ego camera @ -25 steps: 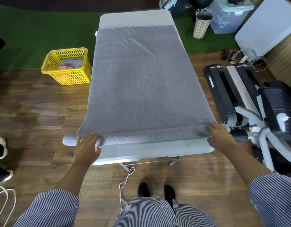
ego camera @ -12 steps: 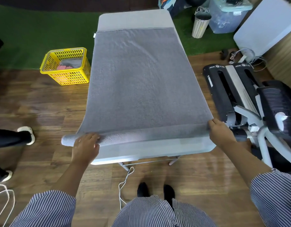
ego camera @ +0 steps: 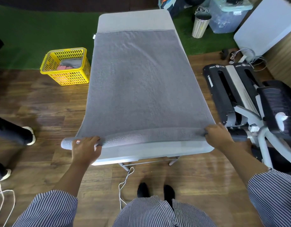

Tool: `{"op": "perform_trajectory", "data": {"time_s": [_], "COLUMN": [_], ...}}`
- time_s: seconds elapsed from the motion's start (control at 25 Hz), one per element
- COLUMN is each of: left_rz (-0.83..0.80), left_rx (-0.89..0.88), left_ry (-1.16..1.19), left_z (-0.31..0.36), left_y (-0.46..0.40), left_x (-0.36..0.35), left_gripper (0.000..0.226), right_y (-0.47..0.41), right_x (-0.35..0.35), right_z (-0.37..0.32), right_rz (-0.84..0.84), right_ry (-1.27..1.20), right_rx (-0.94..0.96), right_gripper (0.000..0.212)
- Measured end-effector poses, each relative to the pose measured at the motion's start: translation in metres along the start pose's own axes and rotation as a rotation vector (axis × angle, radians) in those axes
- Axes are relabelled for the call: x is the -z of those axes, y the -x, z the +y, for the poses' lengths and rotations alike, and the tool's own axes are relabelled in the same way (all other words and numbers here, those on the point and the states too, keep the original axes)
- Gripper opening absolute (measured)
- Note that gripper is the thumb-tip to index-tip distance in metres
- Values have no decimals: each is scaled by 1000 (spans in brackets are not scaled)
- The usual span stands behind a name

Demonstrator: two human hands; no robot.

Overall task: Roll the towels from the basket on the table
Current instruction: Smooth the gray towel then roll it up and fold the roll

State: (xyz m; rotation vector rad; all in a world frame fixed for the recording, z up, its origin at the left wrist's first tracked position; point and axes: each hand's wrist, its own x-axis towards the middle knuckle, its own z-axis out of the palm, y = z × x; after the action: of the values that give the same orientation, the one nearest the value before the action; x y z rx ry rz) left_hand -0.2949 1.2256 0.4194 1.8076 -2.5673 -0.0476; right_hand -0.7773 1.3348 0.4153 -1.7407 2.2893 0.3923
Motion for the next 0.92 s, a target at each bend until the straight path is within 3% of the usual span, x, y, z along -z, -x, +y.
{"op": "perform_trajectory", "data": {"time_s": [0.12, 0.24, 0.32, 0.52, 0.6, 0.72, 0.92], "left_rz": [-12, 60, 83, -99, -114, -100, -71], "left_rx": [19, 93, 91, 160, 183, 169, 85], "left_ry": [54, 122, 149, 177, 181, 210, 117], "left_z": [-6, -9, -8, 0, 5, 6, -4], "left_y": [-6, -9, -10, -15, -17, -16, -11], "left_x": [0, -2, -5, -1, -1, -5, -6], "left_gripper": [30, 31, 28, 54, 52, 48, 38], "right_y": [-2, -7, -6, -3, -1, 7, 8], "right_x": [5, 3, -2, -4, -3, 2, 14], "right_z": [-1, 2, 4, 1, 0, -3, 1], "right_rz": [-24, 199, 244, 95, 80, 54, -116], "right_ry": [29, -113, -145, -160, -167, -127, -157], "right_rx": [0, -13, 12, 22, -6, -36, -63], "right_gripper": [23, 23, 20, 31, 31, 10, 24]}}
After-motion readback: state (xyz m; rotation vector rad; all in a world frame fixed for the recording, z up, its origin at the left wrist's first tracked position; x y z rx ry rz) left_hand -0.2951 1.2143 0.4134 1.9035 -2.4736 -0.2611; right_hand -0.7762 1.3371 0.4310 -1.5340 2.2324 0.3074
